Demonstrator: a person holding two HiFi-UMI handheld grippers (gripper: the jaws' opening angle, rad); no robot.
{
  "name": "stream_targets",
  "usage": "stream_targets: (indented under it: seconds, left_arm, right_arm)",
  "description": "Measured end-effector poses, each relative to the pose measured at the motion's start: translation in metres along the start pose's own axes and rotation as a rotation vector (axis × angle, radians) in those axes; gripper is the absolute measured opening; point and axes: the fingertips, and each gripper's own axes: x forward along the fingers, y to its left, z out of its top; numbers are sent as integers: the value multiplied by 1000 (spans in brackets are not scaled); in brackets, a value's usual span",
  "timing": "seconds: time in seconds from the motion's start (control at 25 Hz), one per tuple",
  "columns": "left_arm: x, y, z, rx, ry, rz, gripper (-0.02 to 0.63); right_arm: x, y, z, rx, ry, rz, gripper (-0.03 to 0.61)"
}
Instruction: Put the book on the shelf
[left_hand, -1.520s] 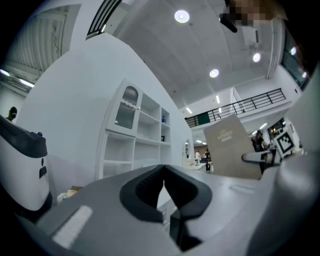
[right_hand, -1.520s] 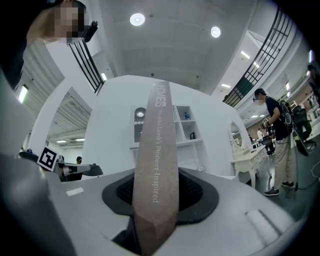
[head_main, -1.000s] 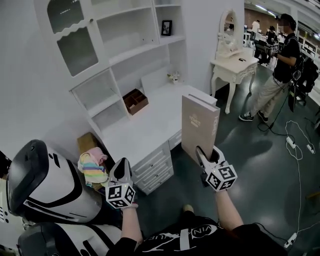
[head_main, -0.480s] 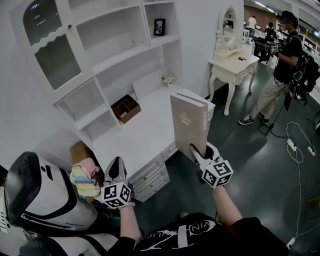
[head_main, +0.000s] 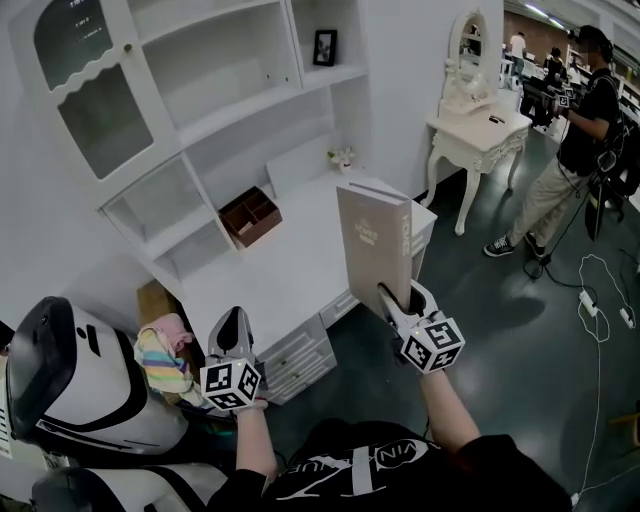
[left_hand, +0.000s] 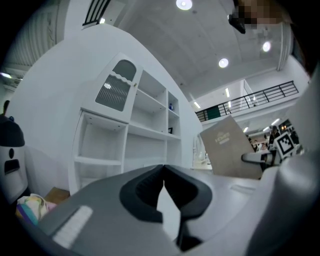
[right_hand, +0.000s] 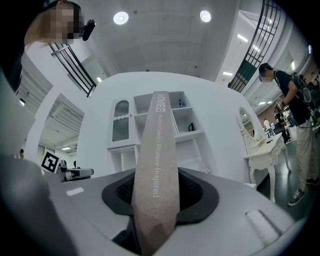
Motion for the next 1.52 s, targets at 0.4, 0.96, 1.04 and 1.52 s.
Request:
stream_targets:
  seconds: [0.4,0.96,1.04,1.52]
  left_arm:
    - [41,3,-7,1,32,-11,0]
    - [159,51,17,-2,-34,-16,0]
    - [176,58,23,6,-38,-26,0]
    - [281,99,51,18,-60,-62,0]
  right_arm:
    - [45,-11,-6,34,14,43,172]
    - [180,-23,25,11,-43,123,172]
    - [203,-21,32,7,-57,137,172]
    - [319,-22,109,16,-185,227,172]
